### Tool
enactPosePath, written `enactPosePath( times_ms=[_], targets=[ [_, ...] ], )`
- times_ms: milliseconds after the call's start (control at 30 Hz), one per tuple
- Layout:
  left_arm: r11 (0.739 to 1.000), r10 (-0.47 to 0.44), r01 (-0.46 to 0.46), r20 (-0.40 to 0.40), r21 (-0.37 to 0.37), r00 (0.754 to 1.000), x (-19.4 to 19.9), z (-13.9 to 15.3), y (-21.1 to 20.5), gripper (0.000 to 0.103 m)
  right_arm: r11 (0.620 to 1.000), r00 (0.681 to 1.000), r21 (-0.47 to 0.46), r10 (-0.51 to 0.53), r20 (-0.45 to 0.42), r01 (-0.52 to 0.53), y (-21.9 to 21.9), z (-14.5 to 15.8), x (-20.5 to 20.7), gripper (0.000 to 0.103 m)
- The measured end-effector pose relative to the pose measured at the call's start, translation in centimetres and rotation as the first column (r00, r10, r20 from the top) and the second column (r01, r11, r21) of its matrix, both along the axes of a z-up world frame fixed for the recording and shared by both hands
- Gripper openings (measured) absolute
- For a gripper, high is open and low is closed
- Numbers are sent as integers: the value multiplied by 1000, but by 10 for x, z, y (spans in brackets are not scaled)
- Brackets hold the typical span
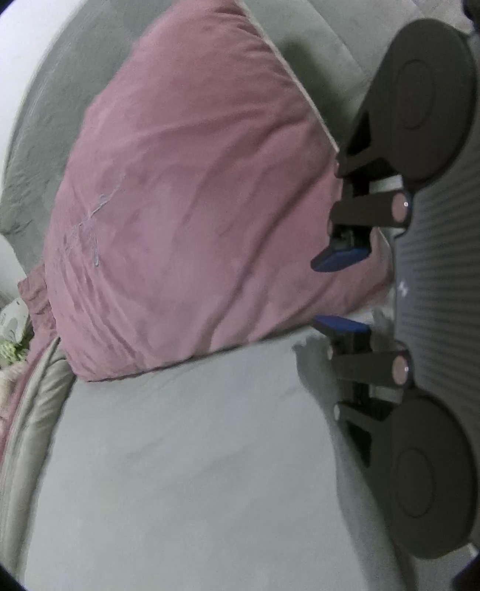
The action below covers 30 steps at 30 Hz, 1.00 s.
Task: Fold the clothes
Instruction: 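Grasp the sleeve edge with the right gripper while the left gripper grasps it too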
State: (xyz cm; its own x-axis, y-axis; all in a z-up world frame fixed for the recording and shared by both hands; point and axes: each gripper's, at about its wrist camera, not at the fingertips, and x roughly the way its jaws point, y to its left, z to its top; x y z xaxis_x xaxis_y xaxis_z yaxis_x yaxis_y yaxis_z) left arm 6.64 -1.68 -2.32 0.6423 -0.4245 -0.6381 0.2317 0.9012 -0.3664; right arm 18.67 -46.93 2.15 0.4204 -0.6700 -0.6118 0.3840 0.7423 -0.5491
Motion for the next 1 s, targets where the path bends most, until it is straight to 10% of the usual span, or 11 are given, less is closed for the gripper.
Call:
enactPosePath(
  times_ms=[200,500,667,1000],
  targets=[
    [993,-110,112,69,-27,992,-3,7,-30,72,947,991,322,-37,129,-7,-12,3,-34,27],
    [944,-325,311,153,108,933,-7,6,-123,61,826,956,562,-123,266,-50,-2,-28,-69,27],
    [873,-476,431,211,227,854,1,9,-191,57,816,906,578,-237,352,-11,-7,-61,-87,27],
    [800,-585,529,174,281,792,42,-15,-257,48,799,795,591,-285,536,-112,-30,-88,-95,22]
  ],
)
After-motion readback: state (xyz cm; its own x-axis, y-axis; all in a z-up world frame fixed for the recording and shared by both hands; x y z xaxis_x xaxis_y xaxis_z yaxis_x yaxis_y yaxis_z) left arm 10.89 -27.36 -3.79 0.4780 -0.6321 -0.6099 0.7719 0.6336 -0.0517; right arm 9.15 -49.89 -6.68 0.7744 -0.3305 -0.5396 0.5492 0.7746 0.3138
